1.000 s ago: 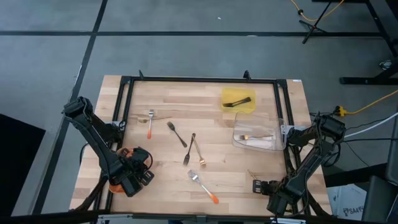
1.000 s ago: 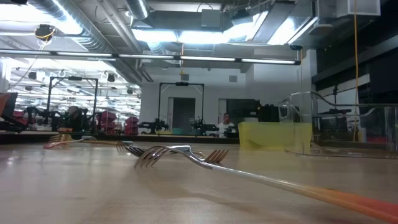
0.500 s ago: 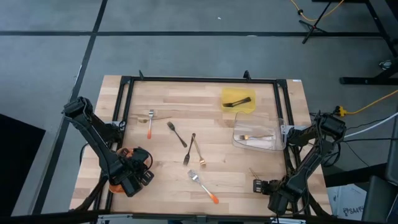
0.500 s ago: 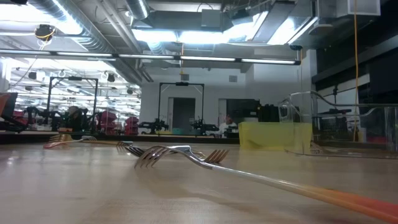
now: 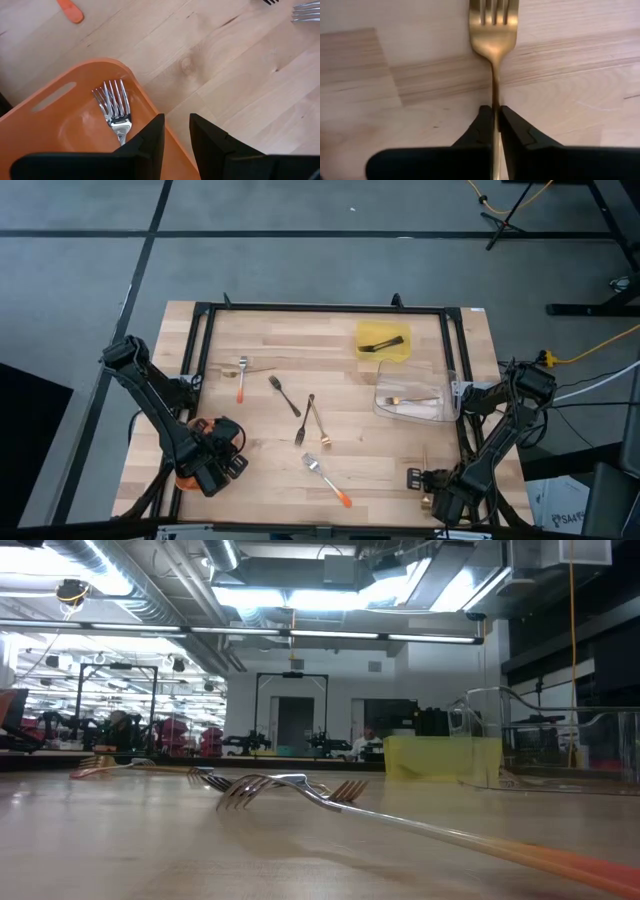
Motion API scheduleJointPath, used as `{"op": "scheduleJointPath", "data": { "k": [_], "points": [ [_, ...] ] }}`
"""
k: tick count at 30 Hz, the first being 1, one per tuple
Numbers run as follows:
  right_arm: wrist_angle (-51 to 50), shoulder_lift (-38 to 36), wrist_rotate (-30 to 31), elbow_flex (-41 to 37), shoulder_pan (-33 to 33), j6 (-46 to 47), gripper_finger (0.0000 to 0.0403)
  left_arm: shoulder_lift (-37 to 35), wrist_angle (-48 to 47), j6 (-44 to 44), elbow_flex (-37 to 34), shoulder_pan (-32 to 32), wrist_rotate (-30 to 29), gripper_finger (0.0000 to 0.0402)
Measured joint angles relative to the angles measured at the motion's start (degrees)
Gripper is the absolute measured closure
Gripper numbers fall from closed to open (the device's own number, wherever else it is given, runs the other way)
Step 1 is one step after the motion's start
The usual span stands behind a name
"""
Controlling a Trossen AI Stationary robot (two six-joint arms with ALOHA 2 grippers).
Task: Sort silverware by color (type)
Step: Put the gold fork into the transparent bin
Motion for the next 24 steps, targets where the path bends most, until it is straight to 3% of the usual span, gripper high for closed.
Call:
{"op": "scheduleJointPath", "data": {
  "k": [8,14,24],
  "points": [
    [-0.15,0.12,2.02,0.37,-0.07,0.03,0.0399,0.0,0.44,0.0,0.0,0.0,0.0,0.0317],
    [-2.62,0.32,8.2,2.73,-0.28,2.57,0.0401,0.0,0.55,0.0,0.0,0.0,0.0,0.0317],
    [-14.21,0.14,10.12,10.57,-5.46,15.58,0.0401,0.0,0.55,0.0,0.0,0.0,0.0,0.0317]
  ]
}}
